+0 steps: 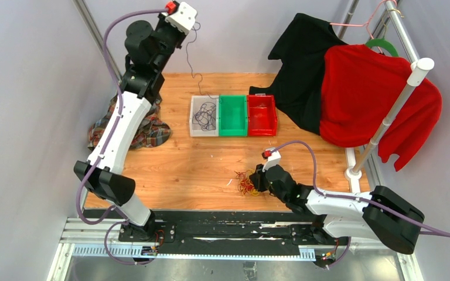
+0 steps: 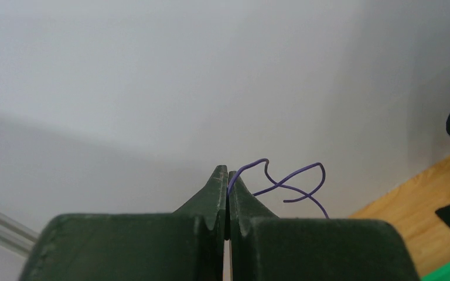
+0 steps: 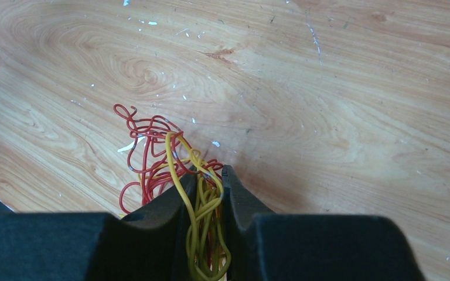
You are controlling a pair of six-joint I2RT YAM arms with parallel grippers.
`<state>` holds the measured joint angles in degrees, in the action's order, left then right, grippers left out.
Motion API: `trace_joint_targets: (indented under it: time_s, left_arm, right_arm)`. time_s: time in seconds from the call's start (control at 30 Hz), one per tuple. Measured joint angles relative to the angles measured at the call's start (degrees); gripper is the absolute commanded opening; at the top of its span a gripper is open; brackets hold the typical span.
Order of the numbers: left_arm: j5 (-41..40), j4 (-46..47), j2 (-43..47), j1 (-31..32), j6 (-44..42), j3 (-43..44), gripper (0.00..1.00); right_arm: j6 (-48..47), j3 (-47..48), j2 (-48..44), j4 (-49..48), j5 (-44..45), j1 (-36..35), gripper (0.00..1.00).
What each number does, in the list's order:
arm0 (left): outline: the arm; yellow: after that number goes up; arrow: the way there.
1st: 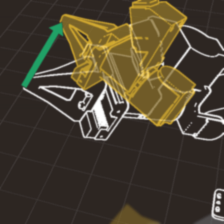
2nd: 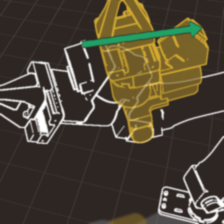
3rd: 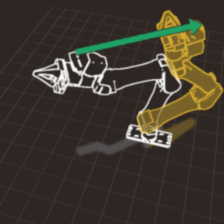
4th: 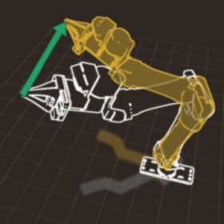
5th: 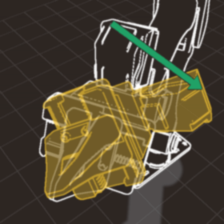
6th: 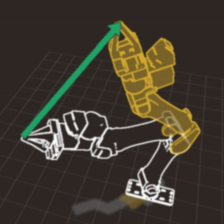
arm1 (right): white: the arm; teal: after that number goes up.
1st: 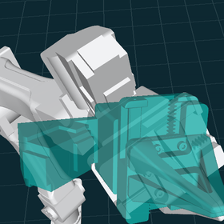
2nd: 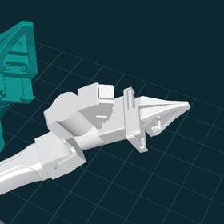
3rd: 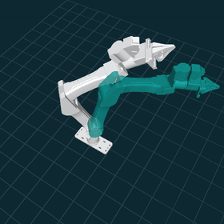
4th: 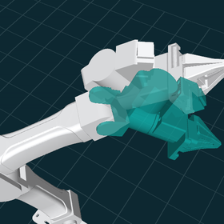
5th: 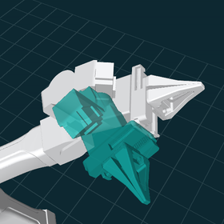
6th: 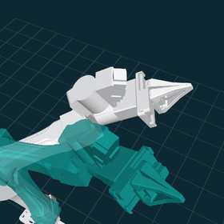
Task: Untangle the cables
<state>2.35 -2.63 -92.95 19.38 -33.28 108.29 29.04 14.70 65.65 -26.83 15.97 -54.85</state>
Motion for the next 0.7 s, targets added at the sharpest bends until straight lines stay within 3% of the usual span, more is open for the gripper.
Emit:
trace_joint_targets:
  time_s: [0.17, 0.7]
  left_arm:
    - [1.40, 1.31, 1.36, -0.13, 2.23, 1.68, 0.01]
    - [0.02, 0.90, 2.51, -0.13, -4.92, -11.26, 0.01]
  right_arm:
    - [0.00, 0.02, 0.00, -0.20, -0.11, 0.00, 0.01]
    - [0.02, 0.00, 0.00, -0.26, -0.44, 0.00, 0.01]
